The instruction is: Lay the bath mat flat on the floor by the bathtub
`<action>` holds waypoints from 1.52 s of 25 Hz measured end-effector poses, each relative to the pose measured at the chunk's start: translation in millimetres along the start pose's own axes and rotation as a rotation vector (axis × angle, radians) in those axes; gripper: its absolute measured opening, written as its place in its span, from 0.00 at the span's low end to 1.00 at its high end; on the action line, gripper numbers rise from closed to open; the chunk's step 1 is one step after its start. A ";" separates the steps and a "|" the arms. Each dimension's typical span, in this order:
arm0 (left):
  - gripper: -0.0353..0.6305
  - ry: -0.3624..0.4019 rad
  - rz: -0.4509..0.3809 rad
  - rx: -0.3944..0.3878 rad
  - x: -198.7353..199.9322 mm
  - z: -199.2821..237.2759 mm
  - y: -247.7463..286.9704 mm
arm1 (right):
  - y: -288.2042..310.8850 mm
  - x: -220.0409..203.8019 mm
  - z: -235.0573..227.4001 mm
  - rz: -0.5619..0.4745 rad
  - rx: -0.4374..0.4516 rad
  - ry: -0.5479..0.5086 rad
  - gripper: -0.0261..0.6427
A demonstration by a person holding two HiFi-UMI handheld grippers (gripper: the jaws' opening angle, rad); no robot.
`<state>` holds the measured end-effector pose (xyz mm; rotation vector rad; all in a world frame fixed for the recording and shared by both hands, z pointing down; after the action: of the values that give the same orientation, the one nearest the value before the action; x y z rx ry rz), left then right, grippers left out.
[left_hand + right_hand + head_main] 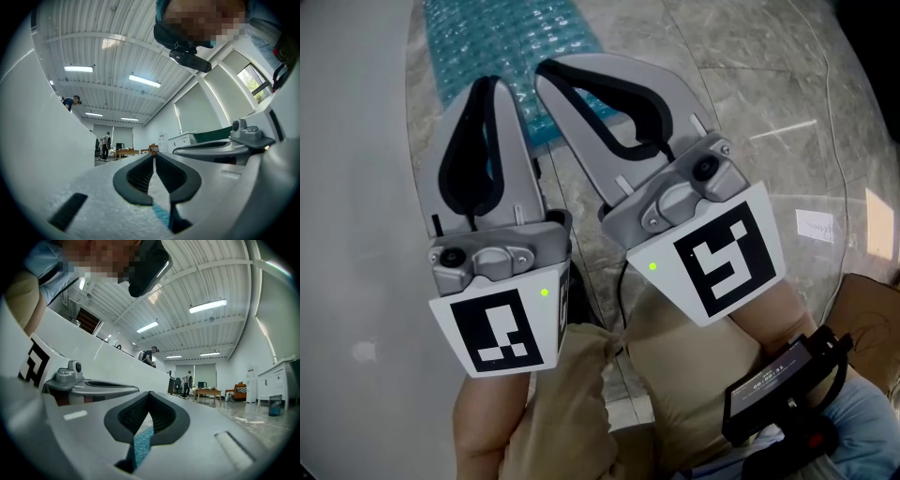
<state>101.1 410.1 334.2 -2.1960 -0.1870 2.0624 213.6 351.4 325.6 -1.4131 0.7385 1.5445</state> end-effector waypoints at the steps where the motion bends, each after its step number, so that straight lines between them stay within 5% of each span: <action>1: 0.09 0.000 0.000 0.000 0.1 0.0 0.2 | -0.1 -0.2 -0.1 0.000 -0.001 0.001 0.05; 38: 0.09 0.015 0.000 -0.008 0.1 0.5 -3.1 | 0.0 4.7 -1.4 -0.007 -0.008 -0.021 0.05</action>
<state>100.6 413.3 334.7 -2.2151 -0.1933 2.0486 214.4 351.2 320.8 -1.4019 0.7149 1.5567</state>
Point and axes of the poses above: the fingertips, and each gripper's own axes: y forward along the fingers, z to its left, x out of its top, the point moved 9 cm from there along -y, backward along the fingers
